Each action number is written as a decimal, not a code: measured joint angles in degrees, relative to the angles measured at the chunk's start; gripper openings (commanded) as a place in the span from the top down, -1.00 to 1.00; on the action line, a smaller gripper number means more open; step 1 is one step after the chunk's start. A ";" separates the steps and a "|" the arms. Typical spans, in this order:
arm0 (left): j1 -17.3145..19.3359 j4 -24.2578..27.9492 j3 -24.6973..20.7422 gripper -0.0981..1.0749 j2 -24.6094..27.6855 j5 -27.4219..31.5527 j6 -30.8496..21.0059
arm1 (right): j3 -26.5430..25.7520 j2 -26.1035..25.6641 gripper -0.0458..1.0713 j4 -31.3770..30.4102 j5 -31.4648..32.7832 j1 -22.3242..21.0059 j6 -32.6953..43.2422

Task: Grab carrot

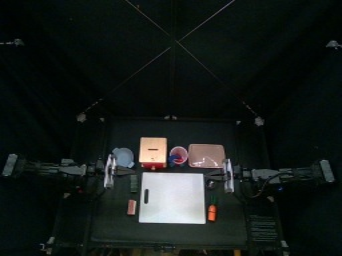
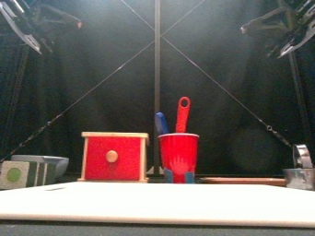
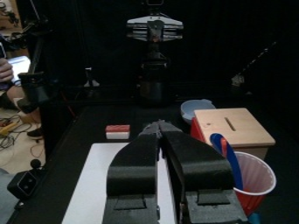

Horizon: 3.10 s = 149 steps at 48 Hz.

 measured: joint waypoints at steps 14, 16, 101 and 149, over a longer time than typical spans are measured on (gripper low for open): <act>0.09 -0.18 0.44 0.84 0.53 -0.18 -0.09 | -0.09 0.09 0.87 9.76 5.98 2.99 7.82; 0.09 -0.18 0.44 0.83 0.53 -0.18 -0.09 | -0.18 0.00 0.87 11.69 8.00 3.69 10.02; 1.67 -2.46 3.96 0.51 0.62 -0.35 -0.09 | -11.16 28.56 -0.69 -14.68 58.62 37.62 120.50; 2.90 -2.81 5.71 0.51 0.62 -0.18 0.00 | -23.29 46.76 -0.69 -12.22 63.90 41.75 134.30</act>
